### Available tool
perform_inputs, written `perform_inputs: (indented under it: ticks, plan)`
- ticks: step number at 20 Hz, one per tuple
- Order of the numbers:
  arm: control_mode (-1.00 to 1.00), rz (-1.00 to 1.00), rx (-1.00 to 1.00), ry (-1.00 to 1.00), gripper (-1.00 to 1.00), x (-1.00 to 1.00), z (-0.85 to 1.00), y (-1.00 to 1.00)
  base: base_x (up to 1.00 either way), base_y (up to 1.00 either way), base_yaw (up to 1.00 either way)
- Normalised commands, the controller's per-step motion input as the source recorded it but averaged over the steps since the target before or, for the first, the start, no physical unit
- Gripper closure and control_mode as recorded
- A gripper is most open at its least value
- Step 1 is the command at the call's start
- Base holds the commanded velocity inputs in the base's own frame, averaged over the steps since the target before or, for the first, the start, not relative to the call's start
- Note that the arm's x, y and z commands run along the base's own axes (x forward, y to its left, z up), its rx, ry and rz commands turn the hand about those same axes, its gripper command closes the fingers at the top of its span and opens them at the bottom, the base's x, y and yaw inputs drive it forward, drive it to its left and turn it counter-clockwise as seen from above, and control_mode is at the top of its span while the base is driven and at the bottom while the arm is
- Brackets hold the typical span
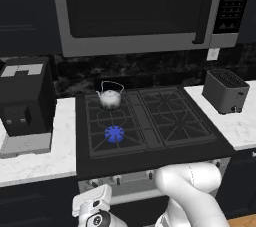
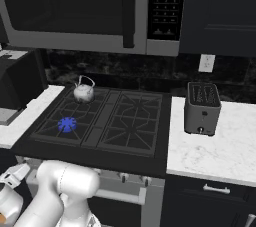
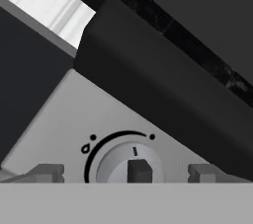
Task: Turn off the front left burner of the stove.
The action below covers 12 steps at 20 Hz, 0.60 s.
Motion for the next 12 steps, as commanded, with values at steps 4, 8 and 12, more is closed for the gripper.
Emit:
perform_inputs:
  ticks: [4,8,12]
  plan:
    - [-1.0,0.0,0.0,0.0,1.0,0.0,0.0,0.0,0.0,0.0,0.0]
    - [-1.0,0.0,0.08,0.0,1.0,0.0,0.04,-0.05,0.0,0.0,0.0]
    - [-1.0,-0.07,0.27,0.0,1.0,0.0,0.12,-0.14,0.0,0.0,0.0]
